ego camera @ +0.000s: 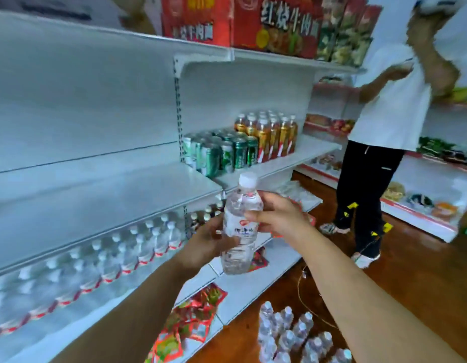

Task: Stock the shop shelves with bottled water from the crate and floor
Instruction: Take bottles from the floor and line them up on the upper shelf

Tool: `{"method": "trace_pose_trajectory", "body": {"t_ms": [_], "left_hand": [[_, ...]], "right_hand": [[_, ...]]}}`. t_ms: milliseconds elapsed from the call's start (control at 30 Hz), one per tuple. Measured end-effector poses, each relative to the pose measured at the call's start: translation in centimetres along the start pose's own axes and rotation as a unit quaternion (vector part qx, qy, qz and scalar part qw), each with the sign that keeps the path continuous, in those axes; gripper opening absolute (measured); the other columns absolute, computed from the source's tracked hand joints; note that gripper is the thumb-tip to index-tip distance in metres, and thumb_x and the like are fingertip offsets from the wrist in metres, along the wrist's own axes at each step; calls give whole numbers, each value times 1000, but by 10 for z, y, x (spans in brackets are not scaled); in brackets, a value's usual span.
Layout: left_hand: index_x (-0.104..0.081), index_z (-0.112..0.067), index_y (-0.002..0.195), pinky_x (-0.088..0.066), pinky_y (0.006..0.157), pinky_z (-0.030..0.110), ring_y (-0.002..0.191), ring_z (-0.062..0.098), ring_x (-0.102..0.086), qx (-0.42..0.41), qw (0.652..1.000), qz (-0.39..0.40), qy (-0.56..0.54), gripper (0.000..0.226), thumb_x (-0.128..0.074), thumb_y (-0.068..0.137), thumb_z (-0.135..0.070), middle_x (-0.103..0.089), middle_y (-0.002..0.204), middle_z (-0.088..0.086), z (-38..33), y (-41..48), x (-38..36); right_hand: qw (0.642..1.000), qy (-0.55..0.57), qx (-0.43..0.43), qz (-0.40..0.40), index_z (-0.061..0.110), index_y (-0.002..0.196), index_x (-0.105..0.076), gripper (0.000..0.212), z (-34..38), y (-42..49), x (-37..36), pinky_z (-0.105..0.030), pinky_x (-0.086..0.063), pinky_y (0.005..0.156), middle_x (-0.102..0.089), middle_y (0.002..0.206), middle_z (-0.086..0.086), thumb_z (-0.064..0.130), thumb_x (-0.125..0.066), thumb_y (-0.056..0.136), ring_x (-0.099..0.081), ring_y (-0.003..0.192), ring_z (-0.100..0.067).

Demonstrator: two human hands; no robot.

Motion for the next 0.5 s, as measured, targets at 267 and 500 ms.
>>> {"method": "trace_pose_trajectory", "body": {"t_ms": [267,500], "left_hand": [[-53,-14,120,-47,60,13,78,4,-64,-13,971,-235,33,51,-70,72,-9,-64,106,8,-32,-134,163],[-46,-10,107,-47,56,13,81,15,-59,-25,909,-411,58,37,-66,80,4,-61,111,22,-45,-218,321]], "right_hand": [[982,17,68,178,24,95,-62,32,50,56,-215,-38,-51,82,-69,92,3,-2,-67,77,-65,83,-15],[951,70,93,285,24,100,-51,43,87,114,-401,-38,-51,79,-66,94,2,-8,-66,76,-62,87,-17]]}}
Point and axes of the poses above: each hand's wrist, its own y-axis towards the middle knuckle, its own x-axis out of the back of the hand, z = x × y, the point moved 2 cm from there along y, towards the middle knuckle
